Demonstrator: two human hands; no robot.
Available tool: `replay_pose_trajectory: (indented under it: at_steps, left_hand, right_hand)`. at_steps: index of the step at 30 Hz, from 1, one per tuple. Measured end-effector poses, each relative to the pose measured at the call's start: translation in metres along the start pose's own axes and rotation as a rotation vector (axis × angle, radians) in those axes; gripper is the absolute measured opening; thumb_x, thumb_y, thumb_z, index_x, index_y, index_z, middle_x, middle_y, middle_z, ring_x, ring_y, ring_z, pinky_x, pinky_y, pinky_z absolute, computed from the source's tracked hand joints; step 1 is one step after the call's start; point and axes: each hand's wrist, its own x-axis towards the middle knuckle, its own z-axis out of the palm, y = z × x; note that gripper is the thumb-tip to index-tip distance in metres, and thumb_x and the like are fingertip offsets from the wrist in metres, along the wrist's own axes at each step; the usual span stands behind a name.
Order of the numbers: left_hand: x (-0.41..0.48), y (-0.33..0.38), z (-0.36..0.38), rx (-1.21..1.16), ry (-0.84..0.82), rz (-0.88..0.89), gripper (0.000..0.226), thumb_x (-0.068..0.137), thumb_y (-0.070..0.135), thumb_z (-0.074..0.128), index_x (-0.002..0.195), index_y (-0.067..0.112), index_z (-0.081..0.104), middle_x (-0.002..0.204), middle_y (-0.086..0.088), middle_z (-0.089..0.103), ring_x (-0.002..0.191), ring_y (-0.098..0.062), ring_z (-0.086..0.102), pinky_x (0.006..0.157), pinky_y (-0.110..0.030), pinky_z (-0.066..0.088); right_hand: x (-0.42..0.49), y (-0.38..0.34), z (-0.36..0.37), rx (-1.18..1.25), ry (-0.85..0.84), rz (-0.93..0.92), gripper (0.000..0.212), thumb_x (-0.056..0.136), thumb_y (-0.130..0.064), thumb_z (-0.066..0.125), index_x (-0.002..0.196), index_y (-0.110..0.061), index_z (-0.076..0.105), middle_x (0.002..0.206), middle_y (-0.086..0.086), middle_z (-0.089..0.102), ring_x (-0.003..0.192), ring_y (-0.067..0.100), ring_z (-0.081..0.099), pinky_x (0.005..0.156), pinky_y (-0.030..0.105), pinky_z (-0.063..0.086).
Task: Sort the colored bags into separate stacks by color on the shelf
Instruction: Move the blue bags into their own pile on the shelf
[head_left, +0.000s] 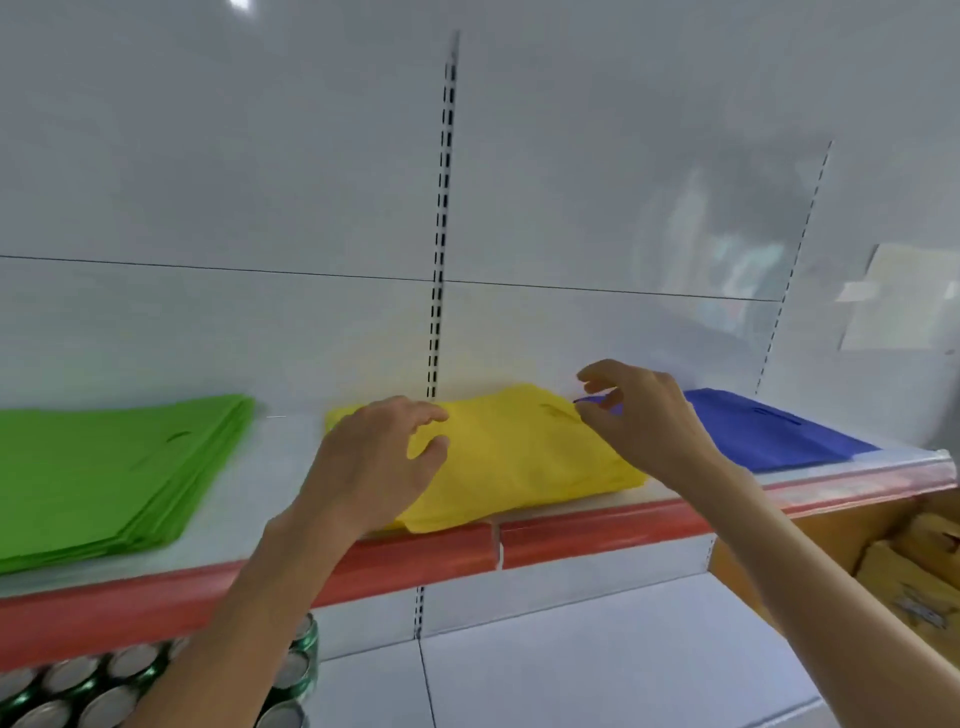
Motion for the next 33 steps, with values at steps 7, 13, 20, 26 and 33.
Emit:
replay_pose_trajectory:
  at_steps: [7,13,20,26,33]
  left_hand:
    - [0.058,0.068,0.069,0.004,0.026,0.073,0.032,0.092,0.035,0.05,0.122,0.029,0.058,0.125,0.012,0.058,0.114,-0.01,0.052,0.093,-0.026,0.039]
    - [0.115,0.149,0.145,-0.039,-0.04,0.086,0.033,0.091,0.033,0.052,0.122,0.028,0.058,0.118,0.009,0.06,0.107,-0.011,0.054,0.093,-0.031,0.043]
    - [0.149,0.216,0.254,-0.011,-0.085,-0.088,0.036,0.091,0.035,0.051,0.127,0.028,0.054,0.124,0.008,0.057,0.113,-0.009,0.052,0.096,-0.029,0.041]
    - [0.183,0.219,0.277,0.353,-0.199,-0.346,0.064,0.092,0.054,0.034,0.146,0.022,0.021,0.148,-0.007,0.029,0.135,-0.026,0.026,0.108,-0.037,0.029]
    - [0.184,0.228,0.297,0.437,-0.411,-0.473,0.059,0.096,0.053,0.019,0.149,0.026,0.016,0.151,-0.015,0.02,0.138,-0.029,0.021,0.113,-0.036,0.021]
  right_hand:
    - [0.037,0.099,-0.013,0.01,-0.019,0.016,0.034,0.089,-0.023,0.058,0.123,-0.023,0.057,0.114,-0.006,0.063,0.098,0.015,0.058,0.084,0.035,0.048]
    - [0.074,0.219,-0.048,-0.038,-0.002,0.087,0.031,0.088,-0.022,0.059,0.12,-0.022,0.06,0.111,-0.006,0.064,0.093,0.015,0.06,0.084,0.033,0.049]
    - [0.134,0.389,-0.054,-0.092,-0.107,0.131,0.03,0.085,-0.024,0.061,0.115,-0.021,0.062,0.11,-0.002,0.065,0.097,0.021,0.06,0.088,0.038,0.049]
    - [0.183,0.446,-0.038,-0.122,-0.192,0.161,0.035,0.088,-0.034,0.057,0.118,-0.017,0.06,0.118,0.003,0.062,0.109,0.025,0.056,0.087,0.034,0.045]
    - [0.193,0.462,-0.027,-0.221,-0.222,0.1,0.031,0.09,-0.037,0.049,0.106,-0.014,0.062,0.108,0.006,0.062,0.096,0.03,0.057,0.07,0.03,0.037]
